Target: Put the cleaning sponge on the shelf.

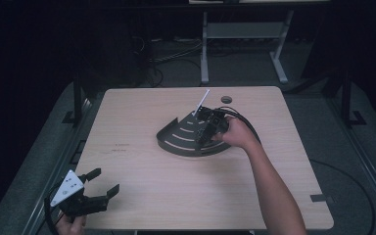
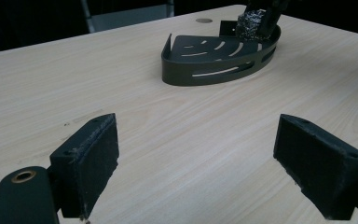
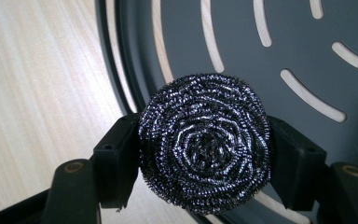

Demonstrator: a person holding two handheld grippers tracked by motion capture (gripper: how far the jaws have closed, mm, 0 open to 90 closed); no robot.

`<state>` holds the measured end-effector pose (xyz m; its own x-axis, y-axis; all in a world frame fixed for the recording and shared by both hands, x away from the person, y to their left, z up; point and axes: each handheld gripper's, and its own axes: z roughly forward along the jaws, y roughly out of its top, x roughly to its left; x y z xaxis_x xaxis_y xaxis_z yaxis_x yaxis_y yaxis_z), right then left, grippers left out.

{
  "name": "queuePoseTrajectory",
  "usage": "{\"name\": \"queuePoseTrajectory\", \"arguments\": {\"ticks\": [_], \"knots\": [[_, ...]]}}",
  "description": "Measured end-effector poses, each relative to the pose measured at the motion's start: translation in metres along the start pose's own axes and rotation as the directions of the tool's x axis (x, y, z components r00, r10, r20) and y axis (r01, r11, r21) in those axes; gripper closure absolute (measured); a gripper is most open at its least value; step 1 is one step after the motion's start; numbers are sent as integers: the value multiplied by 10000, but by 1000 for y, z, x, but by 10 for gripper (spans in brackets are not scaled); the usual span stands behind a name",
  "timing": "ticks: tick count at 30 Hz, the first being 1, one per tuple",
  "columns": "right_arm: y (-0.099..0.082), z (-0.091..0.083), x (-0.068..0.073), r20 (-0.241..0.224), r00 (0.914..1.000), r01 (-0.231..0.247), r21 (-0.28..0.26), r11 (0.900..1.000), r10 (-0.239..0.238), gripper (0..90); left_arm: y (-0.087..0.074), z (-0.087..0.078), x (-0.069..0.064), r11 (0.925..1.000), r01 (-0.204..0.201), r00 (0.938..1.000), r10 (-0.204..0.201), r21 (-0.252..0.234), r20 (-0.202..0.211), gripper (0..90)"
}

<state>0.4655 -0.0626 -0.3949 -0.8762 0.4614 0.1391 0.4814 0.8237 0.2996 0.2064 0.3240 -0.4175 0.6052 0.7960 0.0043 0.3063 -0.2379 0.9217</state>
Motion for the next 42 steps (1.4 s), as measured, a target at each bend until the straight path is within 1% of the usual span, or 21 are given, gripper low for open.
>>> {"name": "queuePoseTrajectory", "arguments": {"ticks": [4, 9, 12, 16, 19, 27, 35, 37, 39, 40, 42], "knots": [[2, 4, -2, 86, 9999, -68, -71, 10000, 69, 325, 0, 0, 0, 10000, -11, 10000, 11, 7, 14, 132], [5, 9, -7, 207, 9994, -262, -167, 9995, 265, 323, 0, 1, -1, 10000, -49, 10000, 49, 18, 28, 133], [5, 12, -9, 232, 9989, -415, -91, 9991, 417, 323, 0, 1, -1, 10000, -26, 10000, 26, 39, 7, 133], [7, 15, -11, 328, 9981, -523, -150, 9985, 528, 323, 0, 0, -1, 10000, -43, 10000, 43, 3, 21, 133], [8, 18, -12, 427, 9976, -549, -84, 9985, 552, 320, 0, 0, -1, 10000, -21, 10000, 21, 21, 23, 132], [9, 30, -14, 381, 9971, -666, 161, 9977, 659, 316, 0, 0, -1, 10000, -26, 10000, 26, 21, 30, 133], [11, 36, -18, 460, 9957, -811, 116, 9966, 805, 316, 0, 0, 0, 10000, -2, 10000, 2, 31, 25, 132], [11, 38, -17, 519, 9950, -860, 156, 9962, 851, 316, 0, 0, 0, 10000, -15, 10000, 15, 35, 28, 133], [12, 41, -16, 566, 9950, -843, 282, 9960, 826, 316, 0, 0, 0, 10000, -24, 10000, 24, 28, 26, 132], [12, 42, -16, 660, 9949, -777, 289, 9966, 756, 316, 0, 0, -1, 10000, -27, 10000, 27, 21, 21, 132], [13, 43, -16, 600, 9950, -816, 242, 9964, 800, 313, 0, 0, -1, 10000, -29, 10000, 29, 26, 17, 133]]}}
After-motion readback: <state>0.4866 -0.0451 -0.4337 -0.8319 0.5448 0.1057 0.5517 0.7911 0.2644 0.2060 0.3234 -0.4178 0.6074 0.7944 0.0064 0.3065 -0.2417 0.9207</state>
